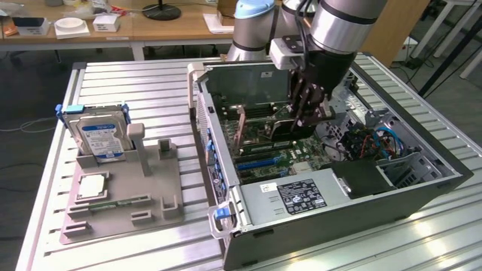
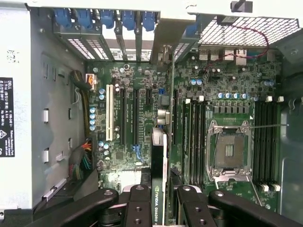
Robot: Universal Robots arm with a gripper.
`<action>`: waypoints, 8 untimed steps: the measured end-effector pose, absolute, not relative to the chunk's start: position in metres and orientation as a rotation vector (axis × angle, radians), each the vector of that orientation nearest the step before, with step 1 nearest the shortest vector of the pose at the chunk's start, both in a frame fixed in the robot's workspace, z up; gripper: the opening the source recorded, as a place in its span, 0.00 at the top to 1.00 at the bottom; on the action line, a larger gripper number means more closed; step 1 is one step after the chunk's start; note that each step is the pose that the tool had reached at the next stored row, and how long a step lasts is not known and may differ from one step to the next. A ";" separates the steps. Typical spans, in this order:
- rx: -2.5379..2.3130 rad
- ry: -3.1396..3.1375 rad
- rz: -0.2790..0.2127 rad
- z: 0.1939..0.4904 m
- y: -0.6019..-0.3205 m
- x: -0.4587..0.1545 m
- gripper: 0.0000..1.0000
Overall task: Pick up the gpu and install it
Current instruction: 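Insert the gpu into the slot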
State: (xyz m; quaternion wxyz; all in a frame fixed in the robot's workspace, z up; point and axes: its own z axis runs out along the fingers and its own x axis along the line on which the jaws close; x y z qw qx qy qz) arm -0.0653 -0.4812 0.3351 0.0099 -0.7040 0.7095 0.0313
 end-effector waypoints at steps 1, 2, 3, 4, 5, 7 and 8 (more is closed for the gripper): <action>-2.198 2.215 0.098 0.334 -0.481 -0.065 0.74; -2.198 2.215 0.098 0.332 -0.481 -0.065 0.74; -2.198 2.215 0.098 0.331 -0.481 -0.065 0.74; -2.198 2.215 0.098 0.329 -0.481 -0.065 0.74; -2.198 2.215 0.098 0.327 -0.481 -0.065 0.74; -2.198 2.215 0.098 0.323 -0.481 -0.065 0.74; -2.198 2.215 0.098 0.322 -0.481 -0.065 0.74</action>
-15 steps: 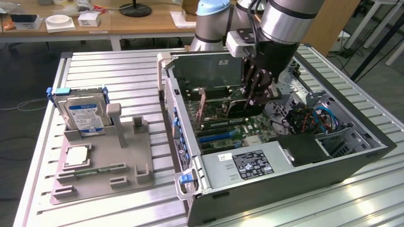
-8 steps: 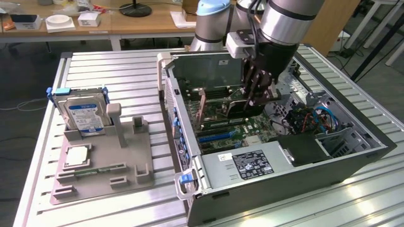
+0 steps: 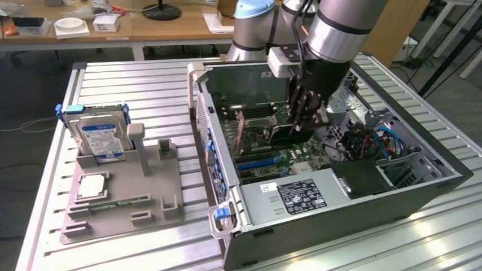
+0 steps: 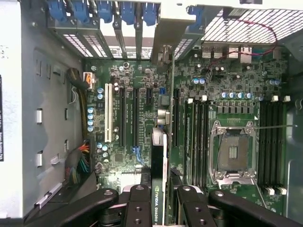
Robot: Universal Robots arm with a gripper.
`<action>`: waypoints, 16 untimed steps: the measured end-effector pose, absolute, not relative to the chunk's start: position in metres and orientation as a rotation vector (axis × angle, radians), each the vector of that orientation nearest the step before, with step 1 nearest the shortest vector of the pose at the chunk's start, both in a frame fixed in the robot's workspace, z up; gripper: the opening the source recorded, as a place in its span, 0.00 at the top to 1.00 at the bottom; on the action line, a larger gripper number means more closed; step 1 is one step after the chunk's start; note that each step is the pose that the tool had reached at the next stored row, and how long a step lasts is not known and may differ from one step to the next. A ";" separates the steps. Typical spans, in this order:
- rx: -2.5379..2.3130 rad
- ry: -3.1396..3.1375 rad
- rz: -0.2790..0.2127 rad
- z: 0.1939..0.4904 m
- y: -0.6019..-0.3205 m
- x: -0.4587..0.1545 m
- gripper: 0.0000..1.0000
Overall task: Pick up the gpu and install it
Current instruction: 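Insert the gpu into the slot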
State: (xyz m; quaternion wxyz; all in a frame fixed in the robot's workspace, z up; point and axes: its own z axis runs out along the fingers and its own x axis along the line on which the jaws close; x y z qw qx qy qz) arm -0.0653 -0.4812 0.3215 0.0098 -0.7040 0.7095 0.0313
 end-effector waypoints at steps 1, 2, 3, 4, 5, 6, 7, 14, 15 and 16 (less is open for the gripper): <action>-2.198 2.215 0.098 0.320 -0.481 -0.065 0.74; -2.198 2.215 0.098 0.318 -0.481 -0.065 0.74; -2.198 2.215 0.098 0.316 -0.481 -0.065 0.74; -2.198 2.215 0.098 0.314 -0.481 -0.065 0.74; -2.198 2.215 0.098 0.312 -0.481 -0.065 0.74; -2.198 2.215 0.098 0.311 -0.481 -0.065 0.74; -2.198 2.215 0.098 0.309 -0.481 -0.065 0.74; -2.200 2.217 0.092 0.298 -0.476 -0.065 0.74; -2.200 2.218 0.092 0.297 -0.473 -0.065 0.74; -2.200 2.218 0.092 0.296 -0.472 -0.065 0.74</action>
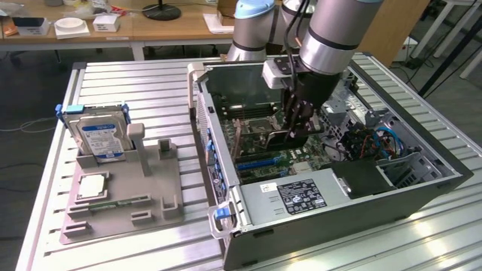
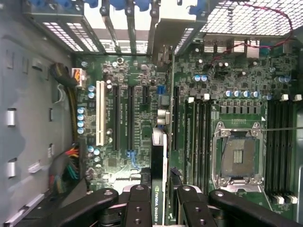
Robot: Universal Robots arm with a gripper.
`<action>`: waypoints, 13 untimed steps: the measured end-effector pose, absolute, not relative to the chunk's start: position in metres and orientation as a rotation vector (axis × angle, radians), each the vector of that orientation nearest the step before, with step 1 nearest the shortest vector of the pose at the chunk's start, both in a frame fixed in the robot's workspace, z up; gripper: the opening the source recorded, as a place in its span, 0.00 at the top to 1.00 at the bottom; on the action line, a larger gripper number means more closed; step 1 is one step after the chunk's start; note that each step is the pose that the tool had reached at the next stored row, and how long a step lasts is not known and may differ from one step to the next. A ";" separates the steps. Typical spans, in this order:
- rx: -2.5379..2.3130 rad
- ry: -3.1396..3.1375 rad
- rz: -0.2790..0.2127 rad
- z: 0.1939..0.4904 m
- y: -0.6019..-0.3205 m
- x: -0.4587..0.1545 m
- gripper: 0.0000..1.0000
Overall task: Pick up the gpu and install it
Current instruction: 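Insert the gpu into the slot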
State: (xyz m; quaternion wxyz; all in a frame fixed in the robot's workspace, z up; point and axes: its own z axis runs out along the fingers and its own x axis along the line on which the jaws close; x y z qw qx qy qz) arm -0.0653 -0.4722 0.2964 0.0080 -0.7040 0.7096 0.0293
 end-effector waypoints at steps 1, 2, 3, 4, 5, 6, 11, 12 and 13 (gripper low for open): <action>-2.200 2.218 0.092 0.296 -0.472 -0.065 0.74; -2.201 2.217 0.092 0.296 -0.471 -0.065 0.74; -2.202 2.217 0.091 0.296 -0.472 -0.065 0.74; -2.202 2.216 0.092 0.295 -0.471 -0.065 0.74; -2.202 2.216 0.091 0.293 -0.471 -0.065 0.74; -2.203 2.216 0.091 0.292 -0.471 -0.065 0.74; -2.204 2.214 0.091 0.282 -0.471 -0.066 0.74; -2.205 2.214 0.091 0.281 -0.471 -0.066 0.74; -2.206 2.212 0.091 0.279 -0.471 -0.067 0.74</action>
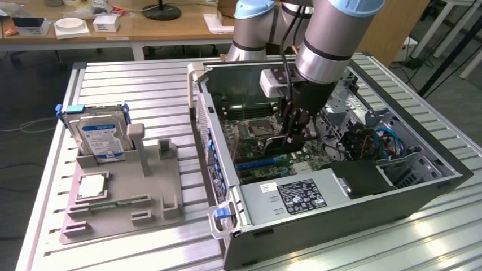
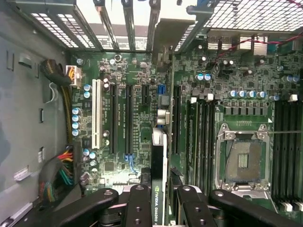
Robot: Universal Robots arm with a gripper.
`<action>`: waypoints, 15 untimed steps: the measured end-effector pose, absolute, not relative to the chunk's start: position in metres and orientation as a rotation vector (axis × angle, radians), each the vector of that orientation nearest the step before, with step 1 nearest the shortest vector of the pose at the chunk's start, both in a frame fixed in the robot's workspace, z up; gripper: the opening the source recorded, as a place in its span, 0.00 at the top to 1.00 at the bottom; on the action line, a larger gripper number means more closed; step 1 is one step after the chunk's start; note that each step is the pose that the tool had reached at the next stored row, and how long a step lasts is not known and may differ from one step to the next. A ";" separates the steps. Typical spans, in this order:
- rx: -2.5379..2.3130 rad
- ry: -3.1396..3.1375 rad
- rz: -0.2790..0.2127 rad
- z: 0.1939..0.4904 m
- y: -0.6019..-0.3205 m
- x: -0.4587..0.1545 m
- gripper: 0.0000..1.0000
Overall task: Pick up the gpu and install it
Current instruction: 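Insert the gpu into the slot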
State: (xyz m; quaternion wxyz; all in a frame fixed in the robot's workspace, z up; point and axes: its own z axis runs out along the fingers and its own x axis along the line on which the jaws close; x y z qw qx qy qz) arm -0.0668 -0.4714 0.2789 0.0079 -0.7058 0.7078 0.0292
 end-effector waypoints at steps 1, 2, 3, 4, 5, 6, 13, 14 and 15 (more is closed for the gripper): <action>-2.208 2.211 0.091 0.278 -0.471 -0.068 0.74; -2.210 2.209 0.091 0.277 -0.471 -0.068 0.74; -2.211 2.208 0.091 0.277 -0.471 -0.068 0.74; -2.211 2.208 0.091 0.277 -0.471 -0.068 0.74; -2.212 2.208 0.091 0.277 -0.471 -0.068 0.74; -2.211 2.208 0.091 0.277 -0.471 -0.069 0.74; -2.211 2.206 0.081 0.274 -0.470 -0.079 0.74; -2.212 2.206 0.081 0.274 -0.470 -0.079 0.74; -2.212 2.205 0.080 0.274 -0.470 -0.080 0.74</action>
